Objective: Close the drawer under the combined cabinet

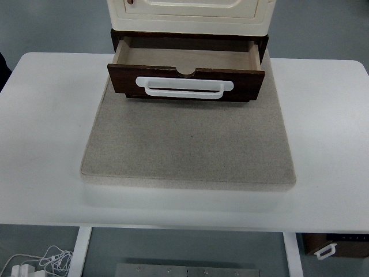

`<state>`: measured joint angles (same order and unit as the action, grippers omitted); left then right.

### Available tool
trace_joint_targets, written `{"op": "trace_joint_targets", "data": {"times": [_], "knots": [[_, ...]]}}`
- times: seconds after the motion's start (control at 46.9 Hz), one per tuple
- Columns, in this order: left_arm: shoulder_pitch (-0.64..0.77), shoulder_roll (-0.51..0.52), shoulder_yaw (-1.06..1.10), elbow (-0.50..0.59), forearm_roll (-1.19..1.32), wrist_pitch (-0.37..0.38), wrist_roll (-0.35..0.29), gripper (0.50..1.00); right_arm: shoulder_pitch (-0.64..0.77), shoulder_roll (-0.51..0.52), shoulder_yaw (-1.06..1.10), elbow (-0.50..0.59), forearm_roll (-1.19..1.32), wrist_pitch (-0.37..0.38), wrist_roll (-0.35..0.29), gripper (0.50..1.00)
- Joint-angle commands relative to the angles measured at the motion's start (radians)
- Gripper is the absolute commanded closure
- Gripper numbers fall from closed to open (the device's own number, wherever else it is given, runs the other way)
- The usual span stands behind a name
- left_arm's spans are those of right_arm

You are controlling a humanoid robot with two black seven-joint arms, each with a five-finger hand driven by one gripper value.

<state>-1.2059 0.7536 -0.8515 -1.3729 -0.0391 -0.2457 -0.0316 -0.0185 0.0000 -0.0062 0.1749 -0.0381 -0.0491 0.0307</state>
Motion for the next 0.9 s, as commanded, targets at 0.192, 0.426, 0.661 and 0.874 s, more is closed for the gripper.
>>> {"op": "trace_joint_targets", "data": {"times": [0.192,0.426,0.661,0.874], "knots": [[-0.099,0.026,0.245,-0.133,0.041,0.0,0.03,0.5,0.0,0.0,0.0,0.0,0.001,0.0,0.0,0.548],[-0.179,0.012,0.396,-0.182,0.194,-0.001,0.117,0.5,0.0,0.0,0.0,0.0,0.0,0.0,0.0,0.548],[-0.193,-0.004,0.508,-0.256,0.297,-0.024,0.226,0.5,0.0,0.0,0.0,0.0,0.001,0.0,0.0,0.548],[-0.196,0.0,0.549,-0.298,0.343,-0.11,0.346,0.5,0.0,0.0,0.0,0.0,0.001,0.0,0.0,0.548]]}}
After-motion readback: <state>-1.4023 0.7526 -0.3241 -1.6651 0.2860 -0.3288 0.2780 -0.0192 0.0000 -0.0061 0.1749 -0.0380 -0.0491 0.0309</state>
